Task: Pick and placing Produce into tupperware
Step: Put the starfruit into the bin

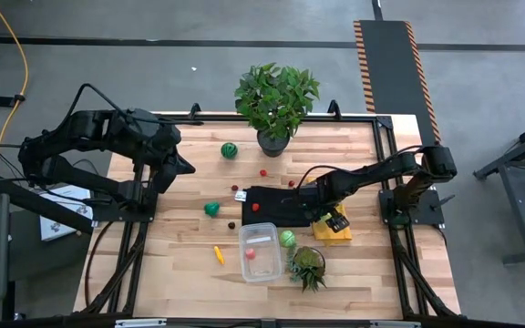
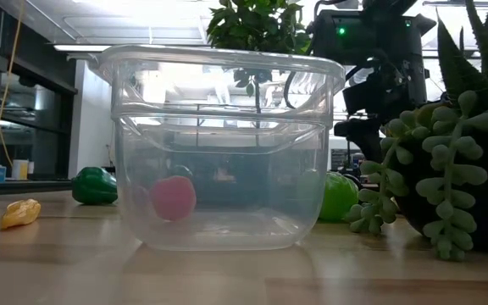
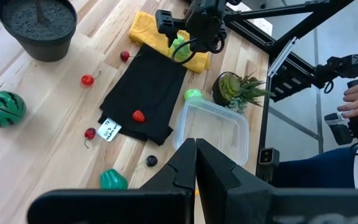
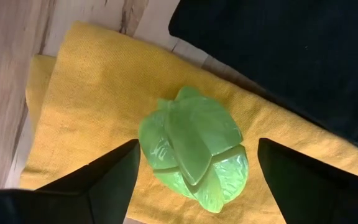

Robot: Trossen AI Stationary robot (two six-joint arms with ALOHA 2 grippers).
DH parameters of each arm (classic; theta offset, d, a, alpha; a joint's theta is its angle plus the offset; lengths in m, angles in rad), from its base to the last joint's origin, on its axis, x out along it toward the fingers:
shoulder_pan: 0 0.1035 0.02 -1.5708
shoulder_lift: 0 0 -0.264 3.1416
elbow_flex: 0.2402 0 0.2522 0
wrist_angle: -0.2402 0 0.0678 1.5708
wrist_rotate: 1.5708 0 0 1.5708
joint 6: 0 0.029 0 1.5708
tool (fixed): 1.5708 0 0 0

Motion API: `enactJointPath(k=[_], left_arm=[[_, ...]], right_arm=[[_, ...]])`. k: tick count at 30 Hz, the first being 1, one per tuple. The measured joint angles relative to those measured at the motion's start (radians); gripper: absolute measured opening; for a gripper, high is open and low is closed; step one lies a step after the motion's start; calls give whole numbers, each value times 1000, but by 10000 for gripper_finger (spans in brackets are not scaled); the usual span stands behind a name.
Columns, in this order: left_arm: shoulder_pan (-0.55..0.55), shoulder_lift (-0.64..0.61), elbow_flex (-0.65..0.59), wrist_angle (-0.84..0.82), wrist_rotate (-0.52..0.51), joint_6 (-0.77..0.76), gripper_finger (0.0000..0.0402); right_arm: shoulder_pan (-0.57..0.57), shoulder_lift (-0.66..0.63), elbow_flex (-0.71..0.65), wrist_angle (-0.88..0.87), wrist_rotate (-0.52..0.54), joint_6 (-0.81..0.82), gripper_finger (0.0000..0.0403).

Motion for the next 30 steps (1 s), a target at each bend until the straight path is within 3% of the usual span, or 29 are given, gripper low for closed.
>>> enactJointPath(k=[15, 30], left_arm=[[0, 0, 0, -4, 0, 0, 1], [0, 0, 0, -4, 1, 0, 1]], right_arm=[[-11, 0, 0, 0, 33, 92, 291], [15, 40, 0, -6, 0, 22, 291]])
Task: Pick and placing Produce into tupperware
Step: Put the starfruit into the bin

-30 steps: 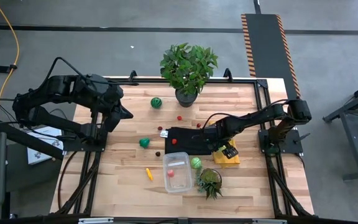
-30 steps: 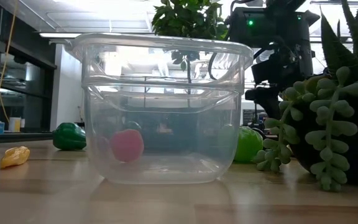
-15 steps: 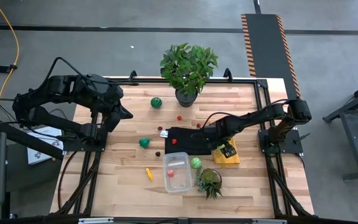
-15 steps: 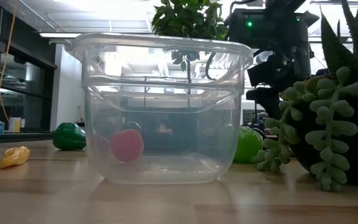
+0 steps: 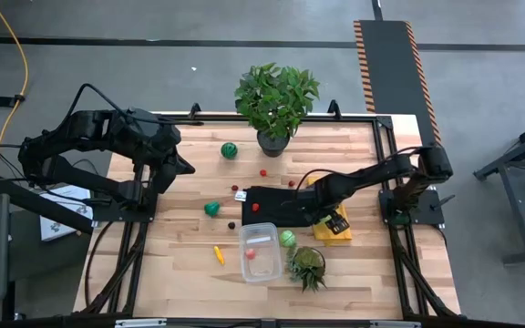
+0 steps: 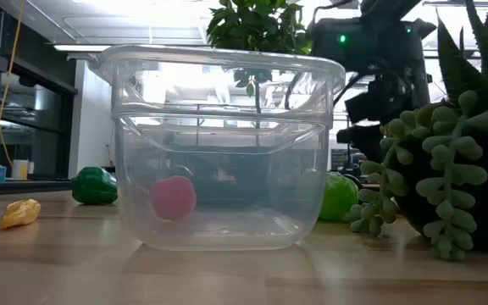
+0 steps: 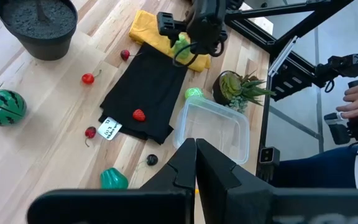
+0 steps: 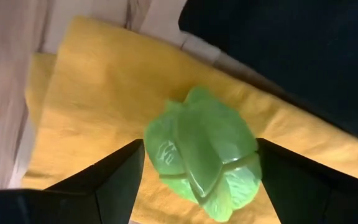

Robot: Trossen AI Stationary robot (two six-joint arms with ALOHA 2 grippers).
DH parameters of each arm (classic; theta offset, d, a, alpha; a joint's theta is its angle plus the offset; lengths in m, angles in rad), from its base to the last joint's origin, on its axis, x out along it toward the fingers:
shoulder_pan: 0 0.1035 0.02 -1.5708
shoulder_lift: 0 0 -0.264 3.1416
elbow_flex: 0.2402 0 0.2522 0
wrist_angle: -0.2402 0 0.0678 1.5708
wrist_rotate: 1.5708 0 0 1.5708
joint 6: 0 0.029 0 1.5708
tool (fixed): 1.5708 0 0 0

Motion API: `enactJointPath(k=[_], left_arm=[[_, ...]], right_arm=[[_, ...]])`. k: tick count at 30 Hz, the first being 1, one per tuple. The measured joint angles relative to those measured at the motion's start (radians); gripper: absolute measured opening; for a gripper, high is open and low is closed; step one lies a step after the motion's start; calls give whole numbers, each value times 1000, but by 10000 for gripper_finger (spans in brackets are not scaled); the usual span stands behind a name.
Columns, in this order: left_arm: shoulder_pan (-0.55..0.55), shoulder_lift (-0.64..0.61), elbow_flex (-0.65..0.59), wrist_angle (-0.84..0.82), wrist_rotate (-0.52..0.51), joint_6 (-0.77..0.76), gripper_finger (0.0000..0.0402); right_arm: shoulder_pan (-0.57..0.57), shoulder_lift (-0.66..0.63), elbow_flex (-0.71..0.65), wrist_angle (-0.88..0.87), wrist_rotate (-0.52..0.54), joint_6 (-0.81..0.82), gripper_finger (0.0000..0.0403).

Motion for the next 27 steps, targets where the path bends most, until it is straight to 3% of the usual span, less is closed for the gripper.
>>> enactJointPath(k=[27], left_arm=[[0, 0, 0, -1, 3, 0, 1]], right_arm=[[2, 29, 0, -3, 10, 53, 290]])
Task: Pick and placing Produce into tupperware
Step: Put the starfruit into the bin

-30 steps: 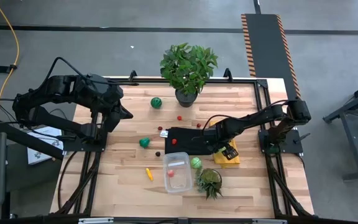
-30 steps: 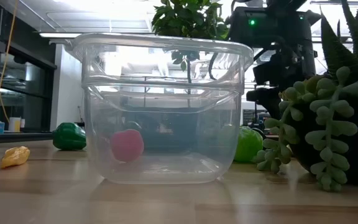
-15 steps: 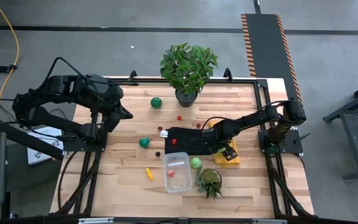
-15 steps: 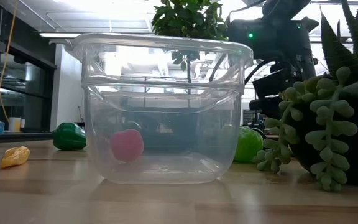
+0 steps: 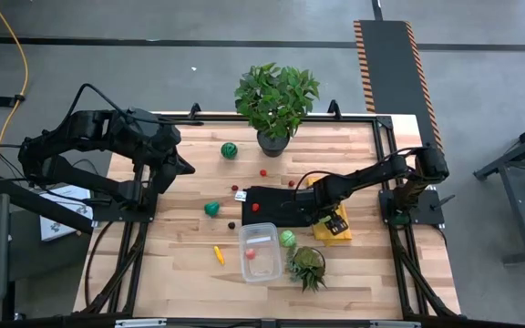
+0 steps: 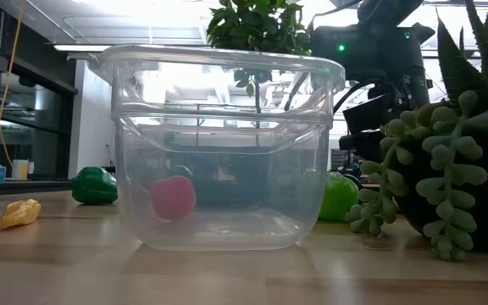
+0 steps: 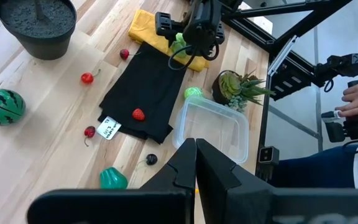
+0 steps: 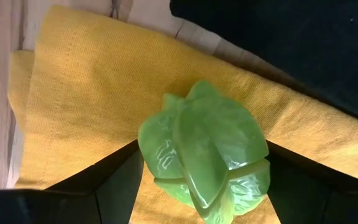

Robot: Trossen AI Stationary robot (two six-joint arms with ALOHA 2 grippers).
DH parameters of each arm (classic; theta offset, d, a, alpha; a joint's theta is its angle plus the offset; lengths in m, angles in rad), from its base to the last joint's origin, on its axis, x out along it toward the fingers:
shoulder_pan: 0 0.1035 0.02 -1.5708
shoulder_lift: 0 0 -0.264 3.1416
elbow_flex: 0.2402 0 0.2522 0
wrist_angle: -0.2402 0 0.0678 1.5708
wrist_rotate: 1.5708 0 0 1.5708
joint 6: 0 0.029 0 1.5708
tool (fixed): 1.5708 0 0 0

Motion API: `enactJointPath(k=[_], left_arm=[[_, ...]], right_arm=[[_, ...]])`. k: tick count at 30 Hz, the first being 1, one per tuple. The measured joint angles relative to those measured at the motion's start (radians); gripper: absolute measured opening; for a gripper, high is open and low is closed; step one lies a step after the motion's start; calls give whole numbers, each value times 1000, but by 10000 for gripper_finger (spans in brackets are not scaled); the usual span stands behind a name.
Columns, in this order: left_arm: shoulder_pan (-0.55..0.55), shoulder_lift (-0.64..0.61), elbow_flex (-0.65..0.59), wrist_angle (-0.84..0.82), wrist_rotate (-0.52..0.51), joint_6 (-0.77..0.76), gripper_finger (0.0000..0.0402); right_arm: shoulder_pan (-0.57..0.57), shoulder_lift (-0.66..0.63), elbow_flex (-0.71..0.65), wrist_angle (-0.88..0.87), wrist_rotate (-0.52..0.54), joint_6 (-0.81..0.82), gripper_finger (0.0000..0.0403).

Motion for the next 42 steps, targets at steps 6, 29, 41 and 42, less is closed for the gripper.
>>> enactJointPath(k=[6, 29, 41, 42], left_arm=[[0, 0, 0, 0, 0, 0, 1], [0, 0, 0, 0, 0, 1, 1], [0, -9, 0, 0, 0, 13, 1], [0, -10, 0, 0, 0, 13, 1]], right_arm=[[0, 0, 0, 0, -1, 8, 271], [0, 0, 101, -24, -7, 19, 227], [-22, 0, 255, -90, -7, 60, 227], [-26, 0, 266, -94, -7, 64, 227]])
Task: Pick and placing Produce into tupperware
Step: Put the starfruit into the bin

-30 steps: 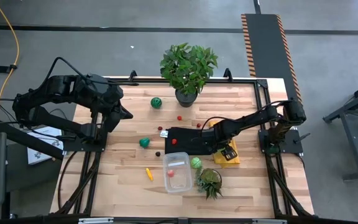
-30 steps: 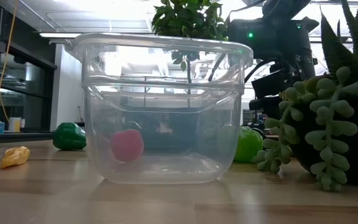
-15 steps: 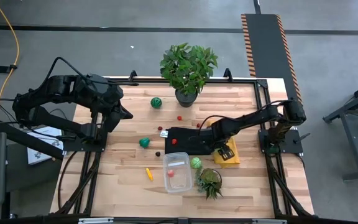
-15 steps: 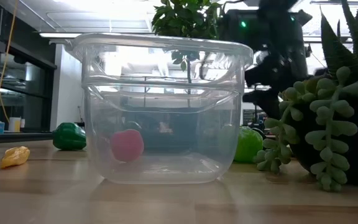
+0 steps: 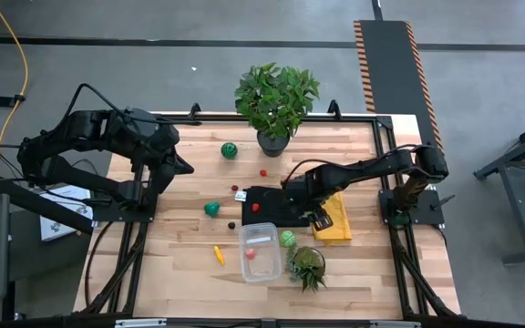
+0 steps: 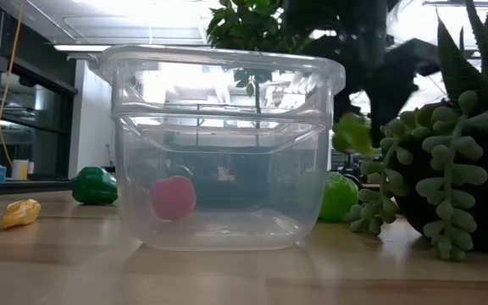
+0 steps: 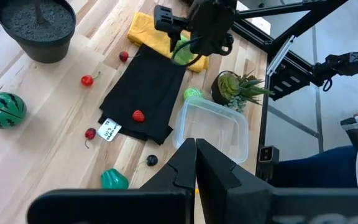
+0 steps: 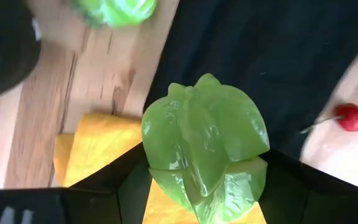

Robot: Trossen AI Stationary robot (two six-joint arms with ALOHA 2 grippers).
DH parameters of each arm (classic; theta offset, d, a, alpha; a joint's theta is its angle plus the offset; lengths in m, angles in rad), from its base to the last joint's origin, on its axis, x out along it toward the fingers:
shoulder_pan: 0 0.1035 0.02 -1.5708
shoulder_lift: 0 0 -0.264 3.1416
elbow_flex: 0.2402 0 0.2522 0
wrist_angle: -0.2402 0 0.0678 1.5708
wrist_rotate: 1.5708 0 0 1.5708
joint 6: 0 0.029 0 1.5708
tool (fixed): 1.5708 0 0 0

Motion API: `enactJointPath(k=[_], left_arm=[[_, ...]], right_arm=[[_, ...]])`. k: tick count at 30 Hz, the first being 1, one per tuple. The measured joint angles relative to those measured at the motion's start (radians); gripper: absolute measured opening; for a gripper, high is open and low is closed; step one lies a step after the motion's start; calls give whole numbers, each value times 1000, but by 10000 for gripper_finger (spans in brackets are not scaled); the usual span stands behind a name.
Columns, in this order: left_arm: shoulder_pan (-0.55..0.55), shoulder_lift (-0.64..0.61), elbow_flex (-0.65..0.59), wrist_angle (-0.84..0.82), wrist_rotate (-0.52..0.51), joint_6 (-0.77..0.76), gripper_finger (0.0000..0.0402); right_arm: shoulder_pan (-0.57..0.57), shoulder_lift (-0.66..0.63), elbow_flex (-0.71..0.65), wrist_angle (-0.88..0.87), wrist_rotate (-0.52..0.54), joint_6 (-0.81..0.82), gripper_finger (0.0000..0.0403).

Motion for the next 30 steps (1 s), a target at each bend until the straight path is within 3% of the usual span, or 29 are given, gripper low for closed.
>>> enactJointPath(k=[19, 30], left_arm=[[0, -21, 0, -1, 19, -4, 1], [0, -21, 0, 0, 19, -6, 1]], right_arm=[[-27, 0, 252, -26, -2, 160, 227], [-27, 0, 422, -26, -65, 254, 227]])
